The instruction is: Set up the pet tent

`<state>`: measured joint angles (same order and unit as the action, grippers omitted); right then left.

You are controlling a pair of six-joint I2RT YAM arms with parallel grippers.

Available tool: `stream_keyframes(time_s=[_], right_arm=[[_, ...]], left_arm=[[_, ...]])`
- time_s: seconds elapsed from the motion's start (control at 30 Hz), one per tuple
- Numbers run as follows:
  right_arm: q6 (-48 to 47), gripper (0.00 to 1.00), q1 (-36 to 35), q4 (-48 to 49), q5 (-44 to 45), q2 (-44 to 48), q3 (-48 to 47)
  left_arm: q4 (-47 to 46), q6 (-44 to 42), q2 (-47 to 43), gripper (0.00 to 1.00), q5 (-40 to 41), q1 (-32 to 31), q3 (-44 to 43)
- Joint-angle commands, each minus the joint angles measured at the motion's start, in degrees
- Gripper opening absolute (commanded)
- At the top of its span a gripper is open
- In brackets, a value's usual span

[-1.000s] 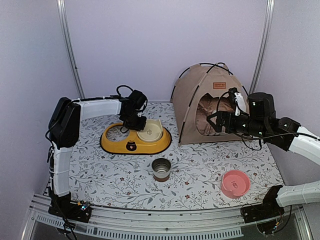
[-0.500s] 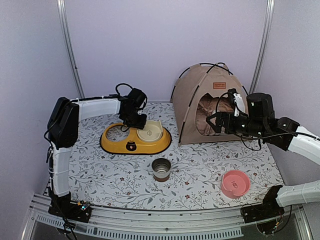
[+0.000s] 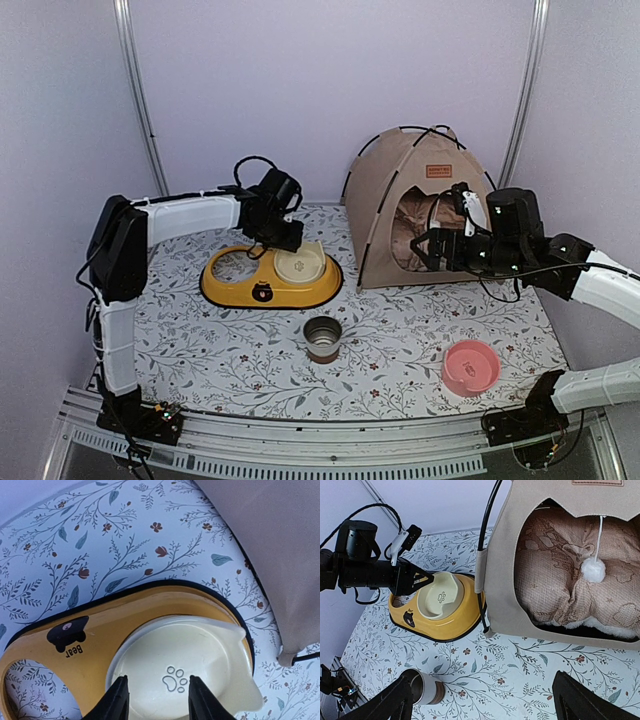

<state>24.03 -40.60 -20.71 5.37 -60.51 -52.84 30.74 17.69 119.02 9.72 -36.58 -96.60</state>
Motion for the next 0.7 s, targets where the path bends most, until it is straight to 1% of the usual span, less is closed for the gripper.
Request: stream_keyframes(time_s=[0.0, 0.3, 0.67], right_arm=[[0.9, 0.99, -0.3, -1.5, 0.2, 0.2, -0.3], [2.2, 0.99, -0.3, -3.4, 0.8, 1.2, 0.6], [3.1, 0.99, -0.3, -5.5, 1.8, 1.6, 1.8]], left_arm=[[-1.1, -0.6, 3.1, 0.41, -1.9, -1.6, -2.2], [-1.9, -0.2, 11.1, 0.41, -4.4, -1.3, -5.2], [-2.1, -0.2, 9.7, 0.41, -4.5, -1.2, -4.7]])
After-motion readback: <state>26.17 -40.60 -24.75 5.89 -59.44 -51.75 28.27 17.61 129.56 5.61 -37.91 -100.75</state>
